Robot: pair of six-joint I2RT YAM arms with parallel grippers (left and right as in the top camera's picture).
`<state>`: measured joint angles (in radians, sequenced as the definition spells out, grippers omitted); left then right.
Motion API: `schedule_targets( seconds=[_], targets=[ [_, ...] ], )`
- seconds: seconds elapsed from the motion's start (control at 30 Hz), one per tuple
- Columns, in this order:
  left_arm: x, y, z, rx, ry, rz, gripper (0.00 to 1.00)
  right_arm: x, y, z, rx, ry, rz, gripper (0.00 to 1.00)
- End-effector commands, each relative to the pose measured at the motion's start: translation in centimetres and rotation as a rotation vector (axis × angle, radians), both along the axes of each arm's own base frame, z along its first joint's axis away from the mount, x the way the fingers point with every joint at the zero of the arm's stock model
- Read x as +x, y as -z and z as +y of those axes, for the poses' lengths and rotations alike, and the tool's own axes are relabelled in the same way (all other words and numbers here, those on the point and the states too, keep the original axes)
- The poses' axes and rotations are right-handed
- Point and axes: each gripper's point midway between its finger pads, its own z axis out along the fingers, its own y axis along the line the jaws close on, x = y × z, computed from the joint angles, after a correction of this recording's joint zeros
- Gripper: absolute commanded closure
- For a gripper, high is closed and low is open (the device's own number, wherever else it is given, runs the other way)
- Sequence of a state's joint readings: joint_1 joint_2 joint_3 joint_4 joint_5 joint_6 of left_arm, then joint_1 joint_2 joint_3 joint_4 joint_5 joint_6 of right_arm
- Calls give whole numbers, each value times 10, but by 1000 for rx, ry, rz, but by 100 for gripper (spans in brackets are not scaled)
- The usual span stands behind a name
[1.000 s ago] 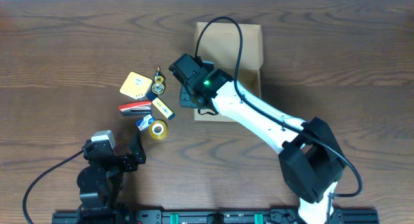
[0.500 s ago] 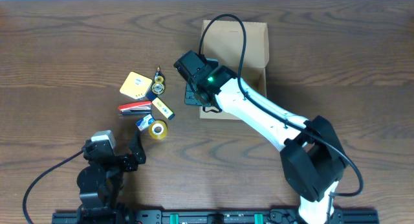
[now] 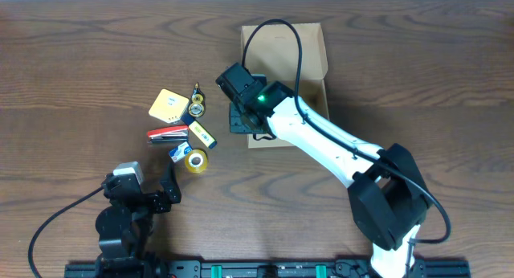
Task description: Pack container
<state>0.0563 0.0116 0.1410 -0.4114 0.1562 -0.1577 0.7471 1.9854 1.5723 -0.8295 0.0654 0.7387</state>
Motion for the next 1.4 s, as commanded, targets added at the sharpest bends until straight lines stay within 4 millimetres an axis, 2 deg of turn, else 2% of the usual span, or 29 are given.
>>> schedule_targets(
  seconds=[0.0, 0.1, 0.17, 0.27, 0.43, 0.5, 0.6, 0.7, 0.8, 1.07, 1.13, 1.23, 1.37],
  targets=[
    [0, 9, 2, 3, -10, 15, 5, 2, -2, 1, 10, -15, 2, 1],
    [0, 8, 2, 3, -10, 15, 5, 1, -6, 4, 29, 2, 11, 1],
    [0, 8, 2, 3, -10, 15, 4, 1, -16, 6, 49, 1, 3, 1],
    [0, 8, 2, 3, -10, 15, 5, 2, -41, 7, 80, -1, -33, 1],
    [0, 8, 2, 3, -10, 15, 5, -2, -93, 2, 147, -4, -115, 1],
    [0, 8, 2, 3, -10, 15, 5, -5, -116, -8, 149, -3, -165, 1],
    [0, 8, 2, 3, -10, 15, 5, -10, -151, -34, 114, 24, -253, 1],
    [0, 8, 2, 3, -10, 15, 5, -20, -175, -58, 72, 27, -312, 1],
    [0, 8, 2, 3, -10, 15, 5, -30, -187, -78, 27, 9, -328, 1],
    [0, 8, 2, 3, -10, 15, 5, -62, -187, -137, -114, -54, -232, 1],
    [0, 8, 2, 3, -10, 15, 5, -72, -191, -149, -149, -135, -222, 1],
    [0, 8, 2, 3, -10, 15, 5, -84, -198, -170, -168, -139, -214, 1],
    [0, 8, 2, 3, -10, 15, 5, -97, -217, -181, -120, -195, -267, 1]
  ],
)
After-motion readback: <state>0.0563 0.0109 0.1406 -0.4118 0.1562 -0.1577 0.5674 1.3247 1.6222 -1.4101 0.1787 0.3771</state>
